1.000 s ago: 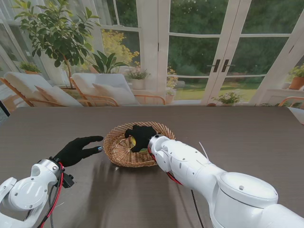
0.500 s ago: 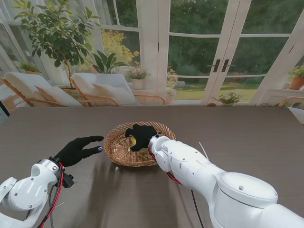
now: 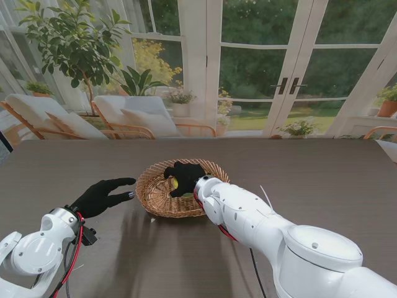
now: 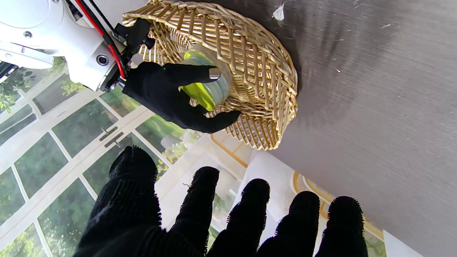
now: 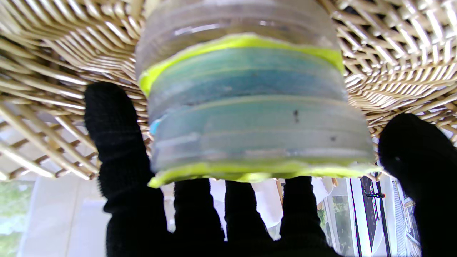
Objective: Stack culture dishes into a storage basket
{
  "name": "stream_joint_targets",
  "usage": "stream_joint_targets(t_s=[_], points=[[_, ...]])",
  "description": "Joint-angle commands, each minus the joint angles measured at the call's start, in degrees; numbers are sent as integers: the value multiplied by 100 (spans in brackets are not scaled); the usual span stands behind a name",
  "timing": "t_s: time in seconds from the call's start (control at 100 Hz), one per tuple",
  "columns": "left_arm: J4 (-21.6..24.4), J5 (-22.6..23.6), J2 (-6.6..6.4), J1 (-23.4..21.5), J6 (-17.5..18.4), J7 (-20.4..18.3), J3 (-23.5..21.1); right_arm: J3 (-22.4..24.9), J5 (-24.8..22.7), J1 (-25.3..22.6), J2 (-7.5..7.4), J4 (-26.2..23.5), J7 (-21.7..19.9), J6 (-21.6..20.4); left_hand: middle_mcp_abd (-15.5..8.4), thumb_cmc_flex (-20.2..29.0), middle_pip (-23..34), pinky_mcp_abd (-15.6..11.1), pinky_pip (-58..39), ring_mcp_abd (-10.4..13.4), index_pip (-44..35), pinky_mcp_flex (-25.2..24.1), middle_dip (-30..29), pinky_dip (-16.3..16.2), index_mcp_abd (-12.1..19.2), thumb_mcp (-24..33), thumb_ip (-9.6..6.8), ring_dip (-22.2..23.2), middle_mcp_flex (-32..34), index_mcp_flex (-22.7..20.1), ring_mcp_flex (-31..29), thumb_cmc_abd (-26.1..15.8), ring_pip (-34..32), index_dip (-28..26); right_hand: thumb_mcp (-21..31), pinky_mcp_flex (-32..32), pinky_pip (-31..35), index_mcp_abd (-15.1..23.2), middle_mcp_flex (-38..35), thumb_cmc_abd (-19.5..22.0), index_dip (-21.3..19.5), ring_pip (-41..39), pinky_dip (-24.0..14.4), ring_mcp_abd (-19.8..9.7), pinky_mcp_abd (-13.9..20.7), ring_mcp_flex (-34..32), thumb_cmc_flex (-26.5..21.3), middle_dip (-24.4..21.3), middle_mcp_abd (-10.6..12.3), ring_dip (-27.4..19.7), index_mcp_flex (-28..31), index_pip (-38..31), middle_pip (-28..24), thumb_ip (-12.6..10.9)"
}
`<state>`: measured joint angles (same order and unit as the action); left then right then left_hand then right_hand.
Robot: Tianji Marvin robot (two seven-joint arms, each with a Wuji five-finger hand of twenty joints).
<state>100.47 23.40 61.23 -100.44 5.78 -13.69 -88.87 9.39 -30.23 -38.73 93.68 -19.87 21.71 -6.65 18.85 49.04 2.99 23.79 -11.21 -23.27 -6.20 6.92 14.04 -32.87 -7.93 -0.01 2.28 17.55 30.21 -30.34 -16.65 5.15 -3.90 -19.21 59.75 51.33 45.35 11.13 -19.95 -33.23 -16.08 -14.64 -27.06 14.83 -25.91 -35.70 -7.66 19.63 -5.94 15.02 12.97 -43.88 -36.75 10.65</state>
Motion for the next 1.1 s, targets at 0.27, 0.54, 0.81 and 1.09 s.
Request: stream_joint_targets(t_s=[0.27, 0.54, 0.81, 1.09], points=[[14, -10, 1, -23, 11, -113, -7, -29, -35, -15, 27, 57, 6, -4, 30, 151, 15, 171, -2, -55, -17, 6, 46, -76, -6, -99, -165, 66, 37, -86, -139, -235, -45, -21, -492, -3380, -141, -96, 202, 339, -71, 61, 162, -23, 25, 321, 59, -81, 97, -86, -203, -15, -38, -257], [21, -17, -2, -20, 8, -132, -5, -20, -30, 1, 36, 92, 56, 11, 27, 153, 18, 177, -2, -62, -20, 5, 47, -77, 6, -99, -166, 67, 48, -95, -148, -231, -49, -23, -534, -3419, -169, -165, 248, 428, -88, 47, 179, -57, 134, 373, 72, -77, 41, -99, -302, -5, -50, -278], [28, -21, -5, -18, -2, -149, -2, -15, -8, 6, 84, 183, 163, -8, 26, 149, 16, 172, -1, -55, -16, 5, 46, -77, 5, -99, -166, 67, 45, -84, -150, -233, -49, -21, -660, -3469, -240, -313, 343, 572, -126, 26, 239, -50, 127, 440, 97, -69, 20, -112, -434, -60, -85, -310], [34, -19, -6, -18, -1, -153, -3, -4, 11, 28, 123, 257, 263, -72, 26, 148, 18, 164, -1, -61, -17, 6, 47, -76, -2, -100, -165, 68, 51, -92, -151, -232, -50, -21, -690, -3463, -232, -268, 279, 584, -129, 18, 251, -40, 124, 417, 92, -73, 50, -122, -392, -75, -98, -327]])
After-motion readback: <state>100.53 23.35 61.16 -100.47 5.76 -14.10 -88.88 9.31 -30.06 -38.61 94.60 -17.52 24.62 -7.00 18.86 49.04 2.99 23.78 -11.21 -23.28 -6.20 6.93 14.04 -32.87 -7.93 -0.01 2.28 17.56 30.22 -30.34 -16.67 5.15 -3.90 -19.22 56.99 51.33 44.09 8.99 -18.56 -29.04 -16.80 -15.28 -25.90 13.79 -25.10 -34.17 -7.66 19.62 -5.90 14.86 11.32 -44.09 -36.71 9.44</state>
